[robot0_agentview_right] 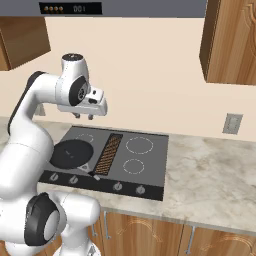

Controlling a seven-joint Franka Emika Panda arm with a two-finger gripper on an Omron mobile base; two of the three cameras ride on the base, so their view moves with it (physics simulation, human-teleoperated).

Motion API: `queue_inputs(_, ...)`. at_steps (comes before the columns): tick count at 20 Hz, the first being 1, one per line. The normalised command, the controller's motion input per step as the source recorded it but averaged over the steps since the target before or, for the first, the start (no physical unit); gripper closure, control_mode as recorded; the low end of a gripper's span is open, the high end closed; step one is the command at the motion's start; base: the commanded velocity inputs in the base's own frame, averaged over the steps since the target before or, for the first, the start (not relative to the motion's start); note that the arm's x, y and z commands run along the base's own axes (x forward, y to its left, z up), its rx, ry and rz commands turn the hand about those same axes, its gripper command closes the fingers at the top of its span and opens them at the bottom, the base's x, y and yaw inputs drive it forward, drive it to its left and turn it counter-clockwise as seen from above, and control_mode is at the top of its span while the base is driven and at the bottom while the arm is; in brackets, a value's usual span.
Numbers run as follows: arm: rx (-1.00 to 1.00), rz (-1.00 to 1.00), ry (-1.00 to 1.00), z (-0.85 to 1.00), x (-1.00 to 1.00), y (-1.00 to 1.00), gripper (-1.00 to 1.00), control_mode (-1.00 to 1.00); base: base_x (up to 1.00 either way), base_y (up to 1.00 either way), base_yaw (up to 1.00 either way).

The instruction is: Pick the croissant and place it on the pan. Then turn on the stove to warm the croissant.

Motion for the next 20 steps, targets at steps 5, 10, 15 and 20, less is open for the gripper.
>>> queue_inputs(5, 0.0, 0.0, 0.0, 0.0, -0.02, 0.35, -1.0, -1.0, 0.0, 0.0, 0.0)
queue_inputs(10, 0.12, 0.04, 0.0, -0.08, -0.22, 0.66, -1.0, -1.0, 0.0, 0.0, 0.0)
queue_inputs(15, 0.18, 0.08, 0.02, -0.22, -0.28, 0.8, -1.0, -1.0, 0.0, 0.0, 0.0)
queue_inputs(20, 0.09, 0.06, 0.0, -0.11, -0.24, 0.49, -1.0, -1.0, 0.0, 0.0, 0.0)
